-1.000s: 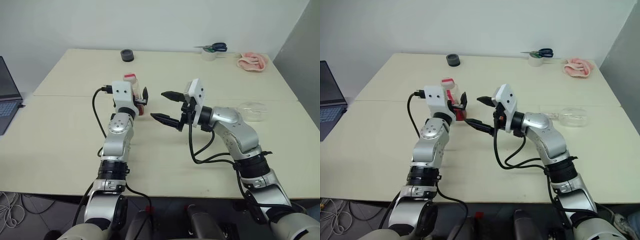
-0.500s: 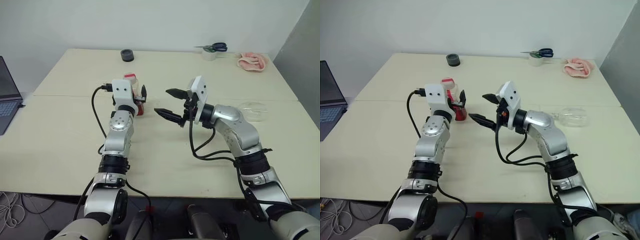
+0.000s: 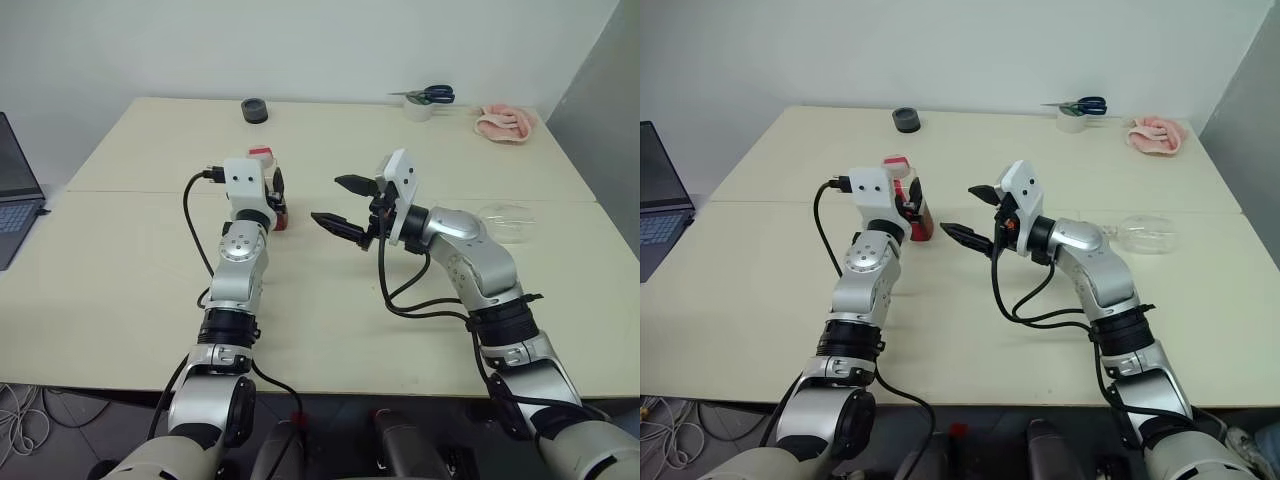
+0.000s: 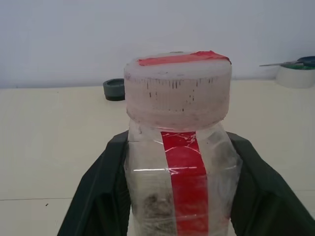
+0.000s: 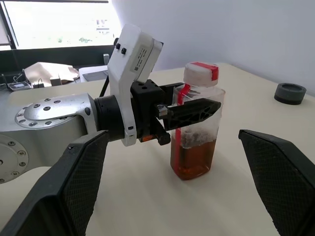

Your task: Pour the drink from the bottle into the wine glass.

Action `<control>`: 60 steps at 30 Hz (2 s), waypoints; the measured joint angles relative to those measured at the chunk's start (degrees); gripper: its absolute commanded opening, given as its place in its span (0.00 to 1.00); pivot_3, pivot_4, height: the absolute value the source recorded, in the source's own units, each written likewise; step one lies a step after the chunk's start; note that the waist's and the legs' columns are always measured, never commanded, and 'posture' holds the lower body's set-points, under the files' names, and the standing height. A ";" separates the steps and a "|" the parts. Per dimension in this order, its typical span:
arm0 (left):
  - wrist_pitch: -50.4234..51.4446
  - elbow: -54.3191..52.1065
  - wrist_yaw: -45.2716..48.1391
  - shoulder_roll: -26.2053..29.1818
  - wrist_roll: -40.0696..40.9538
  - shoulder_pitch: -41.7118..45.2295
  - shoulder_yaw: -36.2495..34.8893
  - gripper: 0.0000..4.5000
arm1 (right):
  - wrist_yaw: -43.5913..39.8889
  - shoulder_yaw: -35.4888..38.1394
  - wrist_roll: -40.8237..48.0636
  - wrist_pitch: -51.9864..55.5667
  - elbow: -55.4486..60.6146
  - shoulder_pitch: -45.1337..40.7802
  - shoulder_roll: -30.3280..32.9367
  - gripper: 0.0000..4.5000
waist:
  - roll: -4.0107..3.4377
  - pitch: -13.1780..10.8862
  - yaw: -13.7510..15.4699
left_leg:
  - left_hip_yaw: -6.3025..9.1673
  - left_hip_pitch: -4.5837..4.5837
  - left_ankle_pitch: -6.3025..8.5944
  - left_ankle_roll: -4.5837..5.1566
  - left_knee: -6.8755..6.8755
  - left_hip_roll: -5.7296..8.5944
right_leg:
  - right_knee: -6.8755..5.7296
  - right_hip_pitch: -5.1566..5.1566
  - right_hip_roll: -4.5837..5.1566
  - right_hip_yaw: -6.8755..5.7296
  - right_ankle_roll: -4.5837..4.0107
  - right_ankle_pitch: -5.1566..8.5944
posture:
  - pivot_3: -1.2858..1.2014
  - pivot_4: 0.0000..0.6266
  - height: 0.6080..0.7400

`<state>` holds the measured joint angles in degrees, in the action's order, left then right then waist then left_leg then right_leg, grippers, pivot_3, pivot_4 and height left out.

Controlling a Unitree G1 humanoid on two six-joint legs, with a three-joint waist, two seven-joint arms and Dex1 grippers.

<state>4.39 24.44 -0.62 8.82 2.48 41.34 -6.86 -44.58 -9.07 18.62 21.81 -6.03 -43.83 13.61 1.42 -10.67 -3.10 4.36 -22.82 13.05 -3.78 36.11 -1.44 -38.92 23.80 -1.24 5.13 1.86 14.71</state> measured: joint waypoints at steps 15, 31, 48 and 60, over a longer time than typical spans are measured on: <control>4.26 -12.23 11.32 9.19 3.96 -7.81 -0.57 0.47 | -0.34 1.15 -0.38 1.34 3.76 -0.76 2.26 1.00 | -0.01 0.00 -0.23 | 0.01 -0.14 -0.01 -0.01 -0.06 -0.04 | -0.07 0.24 -0.01 0.00 -0.02 -0.01 | 0.52 0.24 1.00; 15.68 -36.05 33.94 15.69 20.43 -20.47 0.38 0.47 | -5.53 0.63 6.78 18.35 9.82 -9.99 6.10 1.00 | -0.03 -0.02 -0.20 | -0.02 -0.15 0.00 0.00 -0.03 -0.07 | -0.04 0.24 -0.03 0.02 -0.03 -0.01 | 0.52 0.24 1.00; 15.34 -38.61 35.09 13.79 20.34 -20.49 5.28 0.47 | 3.62 -1.11 4.77 22.40 8.33 -11.24 -0.55 1.00 | -0.03 -0.02 -0.24 | -0.05 -0.15 0.00 0.00 -0.03 -0.07 | -0.05 0.26 -0.04 0.06 0.17 0.11 | 0.52 0.24 1.00; 15.04 -37.93 34.62 12.31 19.26 -20.25 6.48 0.47 | 5.18 -1.65 3.36 22.27 7.04 -10.81 -2.04 0.41 | -0.03 -0.02 -0.27 | -0.05 -0.16 0.00 0.01 -0.03 -0.09 | -0.05 0.26 -0.06 0.06 0.19 0.12 | 0.52 0.24 1.00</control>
<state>19.42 -13.49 34.01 21.13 21.74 21.09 -0.38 -39.40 -10.72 21.98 44.08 1.00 -54.64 11.57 1.39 -10.69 -3.37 4.32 -22.98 13.05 -3.77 36.07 -1.53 -38.97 24.06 -1.31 5.19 2.05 14.84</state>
